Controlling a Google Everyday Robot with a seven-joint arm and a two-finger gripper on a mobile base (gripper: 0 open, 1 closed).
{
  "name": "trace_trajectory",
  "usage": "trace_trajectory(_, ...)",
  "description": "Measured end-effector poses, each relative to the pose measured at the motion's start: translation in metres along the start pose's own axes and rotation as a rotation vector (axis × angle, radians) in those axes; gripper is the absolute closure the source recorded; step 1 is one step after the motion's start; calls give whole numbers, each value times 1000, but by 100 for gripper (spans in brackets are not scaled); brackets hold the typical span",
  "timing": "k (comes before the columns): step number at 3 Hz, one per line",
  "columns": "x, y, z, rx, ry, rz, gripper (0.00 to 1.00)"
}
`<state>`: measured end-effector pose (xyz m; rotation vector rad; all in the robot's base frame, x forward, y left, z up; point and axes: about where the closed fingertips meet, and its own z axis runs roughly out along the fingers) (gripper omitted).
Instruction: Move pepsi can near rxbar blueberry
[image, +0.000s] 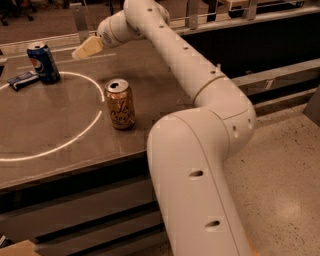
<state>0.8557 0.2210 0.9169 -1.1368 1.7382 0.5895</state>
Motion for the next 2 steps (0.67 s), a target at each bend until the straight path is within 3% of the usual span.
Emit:
trace_trajectory(1,-2,-20,-38,122,-45,42,0)
trace_trajectory(2,12,-17,-26,144,-50,52,0)
